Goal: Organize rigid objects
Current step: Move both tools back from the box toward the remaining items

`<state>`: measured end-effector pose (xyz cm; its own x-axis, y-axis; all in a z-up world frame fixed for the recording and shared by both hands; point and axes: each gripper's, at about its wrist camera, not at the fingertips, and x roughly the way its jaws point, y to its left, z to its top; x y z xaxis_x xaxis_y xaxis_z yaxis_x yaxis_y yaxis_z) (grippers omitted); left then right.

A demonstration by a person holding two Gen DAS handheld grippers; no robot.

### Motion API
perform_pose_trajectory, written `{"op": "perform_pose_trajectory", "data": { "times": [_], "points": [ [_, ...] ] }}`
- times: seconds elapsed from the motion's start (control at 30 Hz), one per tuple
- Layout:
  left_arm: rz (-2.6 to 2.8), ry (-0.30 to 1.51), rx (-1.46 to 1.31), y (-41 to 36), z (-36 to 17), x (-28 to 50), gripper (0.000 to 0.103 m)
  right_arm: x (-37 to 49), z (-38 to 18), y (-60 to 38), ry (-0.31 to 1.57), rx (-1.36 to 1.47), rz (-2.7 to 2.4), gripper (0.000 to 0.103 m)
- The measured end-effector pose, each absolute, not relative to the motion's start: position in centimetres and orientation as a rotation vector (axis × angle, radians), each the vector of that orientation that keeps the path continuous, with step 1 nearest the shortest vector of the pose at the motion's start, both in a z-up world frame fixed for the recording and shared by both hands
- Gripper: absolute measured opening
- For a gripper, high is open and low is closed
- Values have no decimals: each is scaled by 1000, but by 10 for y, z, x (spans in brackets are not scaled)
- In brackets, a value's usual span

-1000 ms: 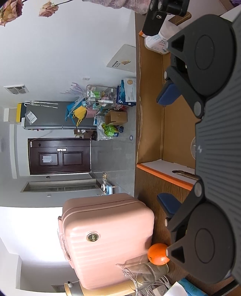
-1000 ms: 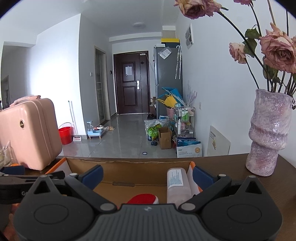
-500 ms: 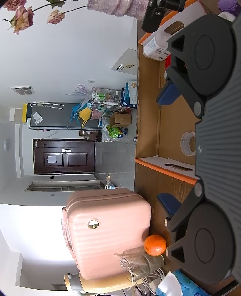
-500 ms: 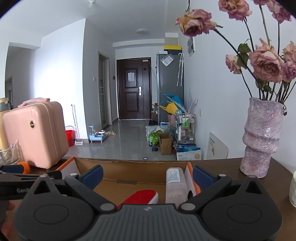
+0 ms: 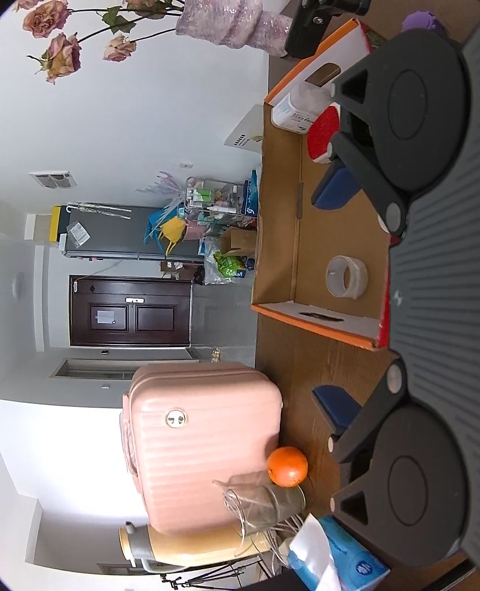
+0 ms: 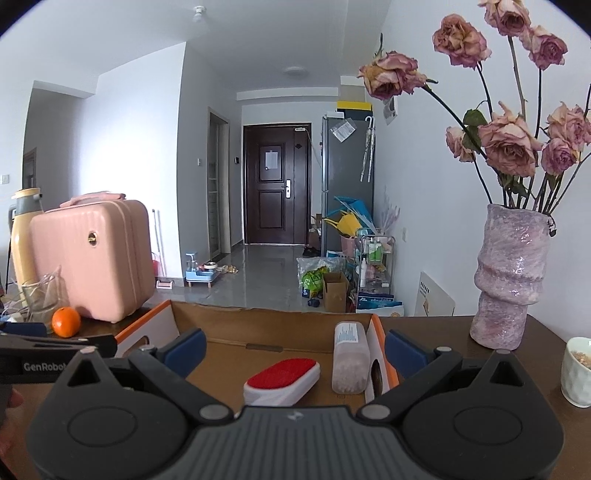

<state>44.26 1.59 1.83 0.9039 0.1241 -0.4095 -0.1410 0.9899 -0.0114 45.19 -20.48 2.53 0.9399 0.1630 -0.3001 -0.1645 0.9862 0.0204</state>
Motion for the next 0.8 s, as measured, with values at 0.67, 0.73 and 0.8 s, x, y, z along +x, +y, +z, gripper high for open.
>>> {"op": "perform_pose_trajectory", "data": {
  "times": [0.67, 0.73, 0.8],
  "points": [
    [142, 408, -52, 33, 13, 363, 103, 375, 8, -209, 319, -21, 201, 103],
    [136, 408, -52, 33, 12, 355, 103, 367, 6, -209, 324, -22, 203, 103],
    [133, 410, -53, 34, 11, 349, 103, 360, 2, -210, 329, -20, 204, 103]
  ]
}}
